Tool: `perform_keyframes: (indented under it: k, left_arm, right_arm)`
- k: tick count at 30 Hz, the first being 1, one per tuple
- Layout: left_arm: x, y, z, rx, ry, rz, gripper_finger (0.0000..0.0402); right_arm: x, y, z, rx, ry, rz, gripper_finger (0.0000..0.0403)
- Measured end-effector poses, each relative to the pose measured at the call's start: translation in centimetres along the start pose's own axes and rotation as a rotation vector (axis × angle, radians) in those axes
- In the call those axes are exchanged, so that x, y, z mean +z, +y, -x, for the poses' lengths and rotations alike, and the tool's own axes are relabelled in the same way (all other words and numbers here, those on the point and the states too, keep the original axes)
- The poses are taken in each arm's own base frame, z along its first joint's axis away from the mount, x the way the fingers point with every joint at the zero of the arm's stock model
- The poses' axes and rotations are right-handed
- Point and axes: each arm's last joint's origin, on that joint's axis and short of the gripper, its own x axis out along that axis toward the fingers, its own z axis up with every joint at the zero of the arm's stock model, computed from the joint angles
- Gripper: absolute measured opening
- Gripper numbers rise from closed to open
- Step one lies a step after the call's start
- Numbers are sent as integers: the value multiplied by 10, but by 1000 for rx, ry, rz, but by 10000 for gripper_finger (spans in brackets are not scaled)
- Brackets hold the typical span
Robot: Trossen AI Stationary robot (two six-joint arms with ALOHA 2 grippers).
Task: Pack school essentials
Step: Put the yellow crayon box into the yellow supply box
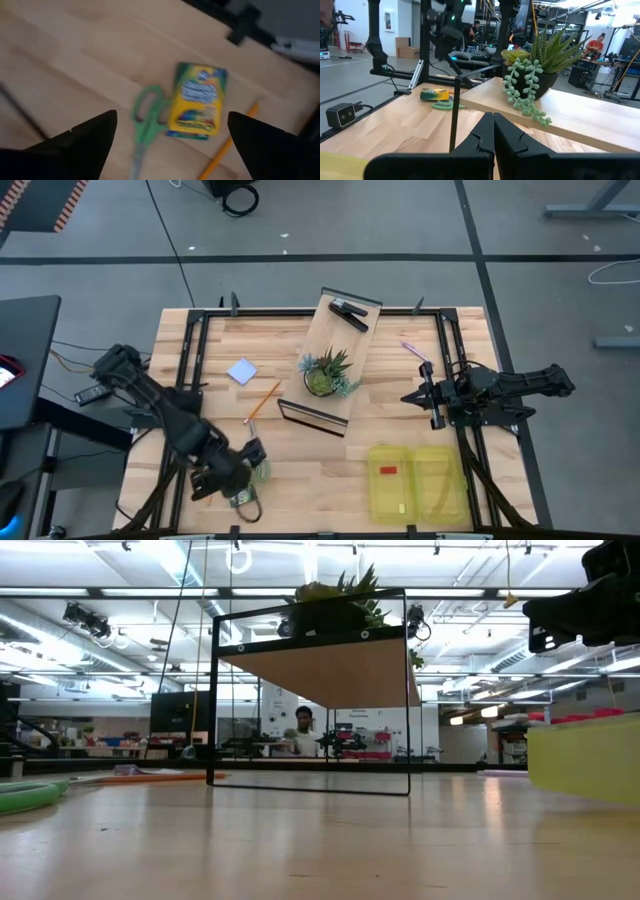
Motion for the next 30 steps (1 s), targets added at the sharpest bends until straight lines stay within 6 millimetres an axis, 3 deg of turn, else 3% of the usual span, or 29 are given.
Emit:
perform_keyframes:
  k: [6,12,22,30]
  left_arm:
    - [-9,-27,-33,14,58,-86,398]
    - [-22,-43,-62,20,61,-77,399]
    - [-35,-58,-87,60,38,-85,400]
    - [-31,-62,-95,136,17,-106,400]
  right_arm:
    - [0,0,0,0,0,0,7]
    - [0,0,0,0,0,0,7]
    - [0,0,0,0,0,0,7]
    - [0,0,0,0,0,0,7]
